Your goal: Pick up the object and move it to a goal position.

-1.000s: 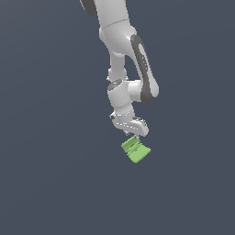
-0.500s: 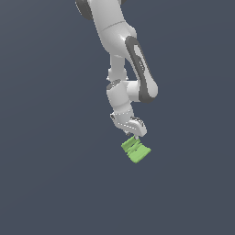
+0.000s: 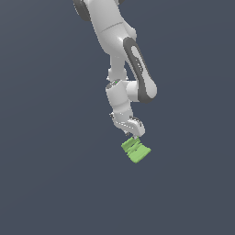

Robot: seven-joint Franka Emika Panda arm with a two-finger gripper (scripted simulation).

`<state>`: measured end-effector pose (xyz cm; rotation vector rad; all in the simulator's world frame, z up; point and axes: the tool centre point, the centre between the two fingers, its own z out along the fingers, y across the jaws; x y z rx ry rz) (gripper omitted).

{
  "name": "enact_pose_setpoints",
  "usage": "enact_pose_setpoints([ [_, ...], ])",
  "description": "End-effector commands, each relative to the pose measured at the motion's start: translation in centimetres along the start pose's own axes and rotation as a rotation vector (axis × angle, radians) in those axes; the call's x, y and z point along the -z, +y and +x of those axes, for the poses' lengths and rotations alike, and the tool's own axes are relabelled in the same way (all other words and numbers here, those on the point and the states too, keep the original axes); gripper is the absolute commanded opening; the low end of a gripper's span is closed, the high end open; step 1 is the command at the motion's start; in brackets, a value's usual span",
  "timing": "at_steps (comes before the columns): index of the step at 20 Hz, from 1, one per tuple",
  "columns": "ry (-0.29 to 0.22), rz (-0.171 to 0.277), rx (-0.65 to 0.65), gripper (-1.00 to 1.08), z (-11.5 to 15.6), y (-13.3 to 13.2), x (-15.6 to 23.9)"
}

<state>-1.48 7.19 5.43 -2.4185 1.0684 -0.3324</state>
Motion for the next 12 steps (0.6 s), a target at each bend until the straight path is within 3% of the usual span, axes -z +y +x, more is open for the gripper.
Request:
enact_pose_setpoints([
  [1,0.005,0.010,-0.017,0.28,-0.04,-0.06,0.04],
  [12,0.027,0.064,-0.104,0.28,-0.23,-0.48,0.38],
])
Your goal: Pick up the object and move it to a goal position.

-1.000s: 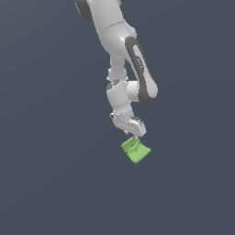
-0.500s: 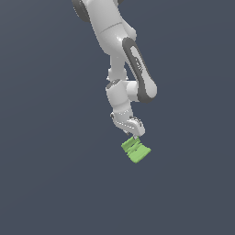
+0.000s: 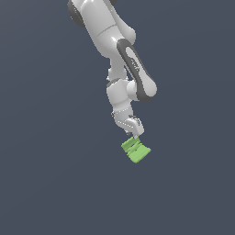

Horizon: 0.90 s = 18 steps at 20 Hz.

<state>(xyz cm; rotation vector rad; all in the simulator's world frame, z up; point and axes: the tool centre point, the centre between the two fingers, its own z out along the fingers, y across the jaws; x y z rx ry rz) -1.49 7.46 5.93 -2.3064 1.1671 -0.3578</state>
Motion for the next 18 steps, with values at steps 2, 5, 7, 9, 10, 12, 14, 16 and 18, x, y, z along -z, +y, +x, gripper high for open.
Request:
enact_pose_setpoints([
  [2,0.001,0.002,-0.002,0.28,0.0,0.0,0.0],
  [5,0.001,0.002,-0.002,0.28,-0.1,0.0,-0.2],
  [7,0.001,0.002,-0.003,0.28,-0.1,0.0,-0.7],
  [9,0.002,0.002,-0.003,0.28,-0.1,0.0,-1.4],
  [10,0.002,0.002,-0.004,0.28,-0.1,0.0,-1.8],
  [12,0.002,0.002,-0.004,0.28,-0.1,0.0,-2.4],
  [14,0.002,0.003,-0.005,0.28,-0.1,0.0,-2.8],
  [16,0.002,0.004,-0.006,0.28,-0.1,-0.1,-3.0],
  [18,0.002,0.004,-0.006,-1.00,-0.1,-0.1,-3.0],
])
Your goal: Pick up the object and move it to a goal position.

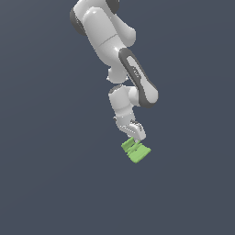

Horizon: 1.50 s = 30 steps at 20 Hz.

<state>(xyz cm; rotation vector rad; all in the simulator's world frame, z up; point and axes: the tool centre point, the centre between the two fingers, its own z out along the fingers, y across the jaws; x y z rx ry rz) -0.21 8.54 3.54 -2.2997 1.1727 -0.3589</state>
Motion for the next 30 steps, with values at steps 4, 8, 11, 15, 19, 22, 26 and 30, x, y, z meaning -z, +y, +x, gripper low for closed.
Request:
enact_pose_setpoints([
  [4,0.001,0.001,0.000,-1.00,0.0,0.0,-0.1],
  [8,0.001,0.001,0.000,-1.00,0.0,0.0,-0.1],
  [11,0.001,0.001,0.000,-1.00,0.1,-0.1,0.0],
  [15,0.001,0.001,0.000,-1.00,0.6,-0.4,-0.1],
  [19,0.001,0.001,0.000,-1.00,1.7,-1.3,-0.2],
  [22,0.001,0.001,0.000,-1.00,2.9,-2.2,-0.4],
  [26,0.001,0.001,0.000,-1.00,4.6,-3.5,-0.6],
  [30,0.001,0.001,0.000,-1.00,5.8,-4.3,-0.8],
])
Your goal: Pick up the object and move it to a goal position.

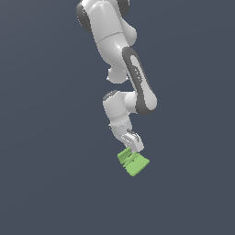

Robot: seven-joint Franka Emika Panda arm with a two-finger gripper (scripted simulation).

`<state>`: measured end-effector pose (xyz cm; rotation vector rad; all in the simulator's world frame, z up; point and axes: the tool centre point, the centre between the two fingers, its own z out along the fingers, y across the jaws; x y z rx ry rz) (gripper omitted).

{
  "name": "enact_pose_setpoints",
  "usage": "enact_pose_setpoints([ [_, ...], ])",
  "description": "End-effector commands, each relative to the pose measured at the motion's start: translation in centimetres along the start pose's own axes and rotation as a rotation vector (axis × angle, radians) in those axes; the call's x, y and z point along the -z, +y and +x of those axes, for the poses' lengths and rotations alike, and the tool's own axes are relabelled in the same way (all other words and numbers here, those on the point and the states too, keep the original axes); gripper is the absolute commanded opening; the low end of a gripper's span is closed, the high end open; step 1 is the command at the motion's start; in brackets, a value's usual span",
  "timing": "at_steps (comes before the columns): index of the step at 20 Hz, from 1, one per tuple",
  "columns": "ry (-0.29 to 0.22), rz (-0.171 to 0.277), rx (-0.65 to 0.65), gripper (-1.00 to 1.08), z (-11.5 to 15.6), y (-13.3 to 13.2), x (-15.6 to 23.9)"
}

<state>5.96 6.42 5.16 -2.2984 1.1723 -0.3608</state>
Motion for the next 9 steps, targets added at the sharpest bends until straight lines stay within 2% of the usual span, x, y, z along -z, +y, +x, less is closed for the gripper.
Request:
enact_pose_setpoints([
  [1,0.000,0.000,0.000,-1.00,0.66,-0.48,-0.10],
  [9,0.000,0.000,-0.001,-1.00,1.11,-0.81,-0.27],
])
